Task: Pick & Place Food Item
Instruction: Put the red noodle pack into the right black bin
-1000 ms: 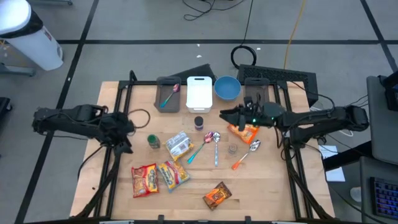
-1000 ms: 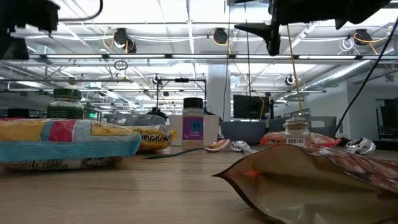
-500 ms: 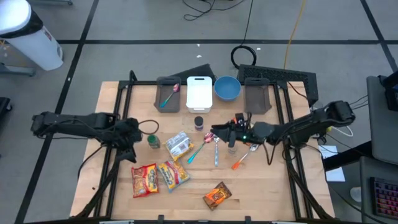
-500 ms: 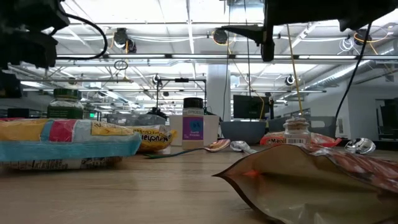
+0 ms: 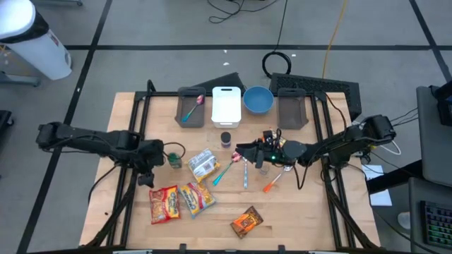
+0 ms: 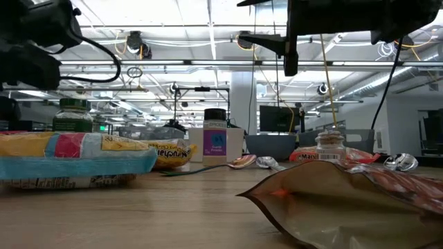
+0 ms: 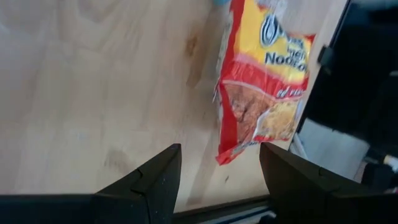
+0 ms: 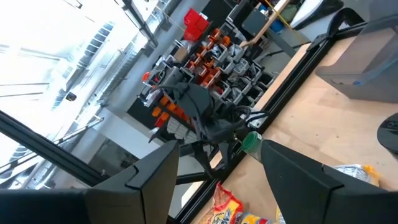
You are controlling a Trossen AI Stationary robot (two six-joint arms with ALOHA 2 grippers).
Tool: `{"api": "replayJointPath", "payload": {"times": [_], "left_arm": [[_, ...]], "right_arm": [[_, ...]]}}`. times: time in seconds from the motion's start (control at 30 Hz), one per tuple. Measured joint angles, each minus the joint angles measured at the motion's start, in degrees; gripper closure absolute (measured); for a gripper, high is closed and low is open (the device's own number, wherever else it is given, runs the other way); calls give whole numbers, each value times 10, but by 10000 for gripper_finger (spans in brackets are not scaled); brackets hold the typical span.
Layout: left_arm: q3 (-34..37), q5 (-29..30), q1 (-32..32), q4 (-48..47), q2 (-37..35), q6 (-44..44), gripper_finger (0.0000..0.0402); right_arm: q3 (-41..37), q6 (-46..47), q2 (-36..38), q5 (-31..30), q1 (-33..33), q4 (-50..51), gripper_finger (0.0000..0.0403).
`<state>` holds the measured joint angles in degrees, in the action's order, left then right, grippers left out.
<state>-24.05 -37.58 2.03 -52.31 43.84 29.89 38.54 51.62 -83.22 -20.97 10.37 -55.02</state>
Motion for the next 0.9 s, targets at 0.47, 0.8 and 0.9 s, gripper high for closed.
{"api": "replayJointPath", "payload": {"times": [0.47,0.8,0.9], "left_arm": [[0,-5,55,61,68,-18,174],[0,-9,80,95,113,-32,174],[0,-14,86,118,126,-30,174]], "right_arm": [[0,-15,0,0,-3,0,179],[0,-14,0,0,-3,0,179],[0,-14,0,0,-3,0,179]]}}
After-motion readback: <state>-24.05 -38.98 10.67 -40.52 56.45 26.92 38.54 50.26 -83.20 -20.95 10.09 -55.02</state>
